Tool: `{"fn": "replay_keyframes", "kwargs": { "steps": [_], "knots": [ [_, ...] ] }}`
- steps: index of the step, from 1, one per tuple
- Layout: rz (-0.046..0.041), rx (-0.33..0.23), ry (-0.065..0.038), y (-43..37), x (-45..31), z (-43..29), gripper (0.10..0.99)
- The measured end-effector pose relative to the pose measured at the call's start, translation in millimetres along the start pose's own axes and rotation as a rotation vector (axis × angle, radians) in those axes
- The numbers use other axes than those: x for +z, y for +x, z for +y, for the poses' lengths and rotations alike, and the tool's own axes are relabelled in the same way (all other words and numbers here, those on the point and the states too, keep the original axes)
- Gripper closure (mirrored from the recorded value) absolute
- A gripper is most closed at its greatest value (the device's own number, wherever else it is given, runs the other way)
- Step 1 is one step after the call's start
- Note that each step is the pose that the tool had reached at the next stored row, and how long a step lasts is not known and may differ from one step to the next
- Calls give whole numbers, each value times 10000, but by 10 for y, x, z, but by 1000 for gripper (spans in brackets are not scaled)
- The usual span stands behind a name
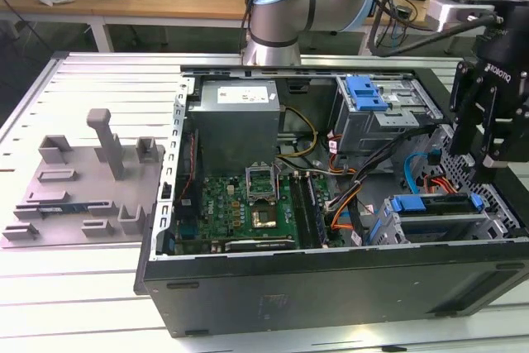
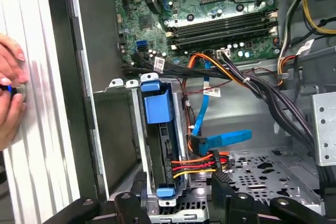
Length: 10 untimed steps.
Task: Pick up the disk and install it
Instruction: 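Insert the second disk wire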
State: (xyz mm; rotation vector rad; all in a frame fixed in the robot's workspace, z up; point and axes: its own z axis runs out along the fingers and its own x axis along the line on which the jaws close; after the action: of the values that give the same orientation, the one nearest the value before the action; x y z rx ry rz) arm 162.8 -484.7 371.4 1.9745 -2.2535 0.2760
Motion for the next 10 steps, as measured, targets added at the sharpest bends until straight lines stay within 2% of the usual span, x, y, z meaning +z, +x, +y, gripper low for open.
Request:
{"fn": "replay_keyframes", "kwargs": {
  "steps": [1,2,3,5,6,7,10],
  "knots": [
    [315,-7,32,-36,-8,5,494],
    [417,-10,46,-51,-12,7,565],
    [498,-12,57,-66,-16,8,565],
    [643,-15,76,-96,-22,13,690],
    [769,-18,93,-119,-28,16,753],
    [821,-15,99,-138,-33,18,753],
    [877,-9,105,-186,-45,28,753]
  ]
}}
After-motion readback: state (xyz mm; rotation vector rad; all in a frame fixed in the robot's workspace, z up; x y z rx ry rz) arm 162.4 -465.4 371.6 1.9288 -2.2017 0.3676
